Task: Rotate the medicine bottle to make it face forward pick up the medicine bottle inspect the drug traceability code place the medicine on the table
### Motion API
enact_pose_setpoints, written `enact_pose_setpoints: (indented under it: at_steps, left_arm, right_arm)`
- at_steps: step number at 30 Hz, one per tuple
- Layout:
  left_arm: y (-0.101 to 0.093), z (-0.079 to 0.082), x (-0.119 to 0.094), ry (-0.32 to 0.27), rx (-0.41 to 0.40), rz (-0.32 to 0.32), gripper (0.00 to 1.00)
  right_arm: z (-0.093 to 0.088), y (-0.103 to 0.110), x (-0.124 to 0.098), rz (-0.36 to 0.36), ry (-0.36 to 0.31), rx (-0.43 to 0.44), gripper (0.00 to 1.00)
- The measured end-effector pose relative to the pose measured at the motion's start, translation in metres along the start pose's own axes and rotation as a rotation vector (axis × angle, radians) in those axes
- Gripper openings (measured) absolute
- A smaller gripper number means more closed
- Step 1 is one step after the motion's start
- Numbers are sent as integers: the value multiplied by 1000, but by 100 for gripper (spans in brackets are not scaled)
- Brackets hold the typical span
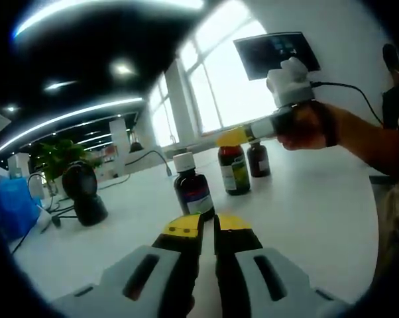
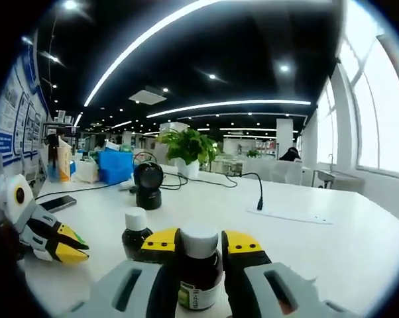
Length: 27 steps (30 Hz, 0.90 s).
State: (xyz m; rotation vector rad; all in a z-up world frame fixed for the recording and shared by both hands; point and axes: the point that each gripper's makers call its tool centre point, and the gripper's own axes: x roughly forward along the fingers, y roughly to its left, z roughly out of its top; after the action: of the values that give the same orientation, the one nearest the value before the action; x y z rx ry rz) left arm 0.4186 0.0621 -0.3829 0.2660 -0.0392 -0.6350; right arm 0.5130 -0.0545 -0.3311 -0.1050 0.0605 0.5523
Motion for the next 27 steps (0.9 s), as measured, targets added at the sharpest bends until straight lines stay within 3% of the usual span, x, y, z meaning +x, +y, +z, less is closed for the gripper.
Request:
enact_pose_setpoints:
  at_steps: [14,27]
  left_arm:
    - [0,-1,0,-1,-2,1,0]
    - [2,0,0,-3,-3,7,0]
  right_arm:
    - [14,3,-15,9,-37,6,20]
    - [16,5,-44,8,-63,26,14]
